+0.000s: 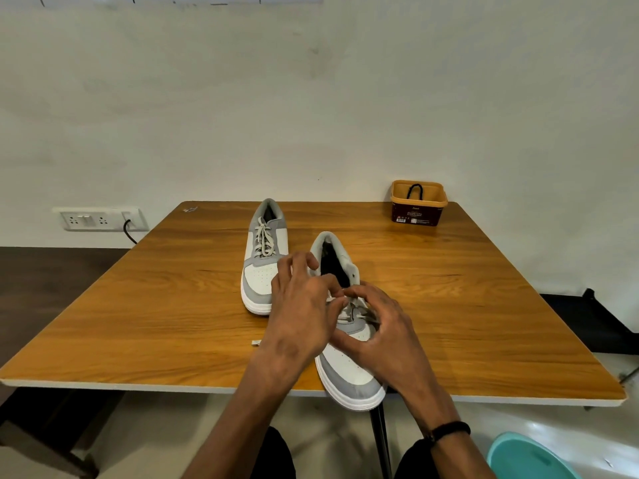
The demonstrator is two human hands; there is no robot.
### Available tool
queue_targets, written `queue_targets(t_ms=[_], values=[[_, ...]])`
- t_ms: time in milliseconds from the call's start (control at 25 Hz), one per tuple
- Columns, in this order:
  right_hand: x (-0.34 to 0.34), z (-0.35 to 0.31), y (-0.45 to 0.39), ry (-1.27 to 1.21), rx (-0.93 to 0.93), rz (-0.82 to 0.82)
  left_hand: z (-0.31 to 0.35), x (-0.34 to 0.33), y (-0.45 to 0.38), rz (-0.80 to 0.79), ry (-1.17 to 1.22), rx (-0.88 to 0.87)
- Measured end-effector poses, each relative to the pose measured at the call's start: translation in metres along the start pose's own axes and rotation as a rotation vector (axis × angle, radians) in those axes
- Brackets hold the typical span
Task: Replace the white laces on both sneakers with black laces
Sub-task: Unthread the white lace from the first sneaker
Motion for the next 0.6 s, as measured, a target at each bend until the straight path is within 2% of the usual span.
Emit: queue_targets(t_ms=[120,320,600], values=[[0.002,-0.002,0.002,0.004,-0.008,0.003,-0.010,0.009,0.010,0.138,0.139,-0.004],[0.004,-0.002,0.004,0.013,-0.030,-0.003,-0.054,0.028,0.030,0.229,0.223,0.162],[0.004,-0.002,0.004,0.034,-0.051,-0.002,-0.141,0.054,0.081,0.292,-0.012,0.391]])
Point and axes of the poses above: each hand's wrist, its own y-axis away from the middle knuckle, its own x-axis out of the back of the hand, z = x × y, the point moved 9 cm from there along -y, towards the middle knuckle, and after that the axes turned 8 degrees about -x, right-handed, at the moved point
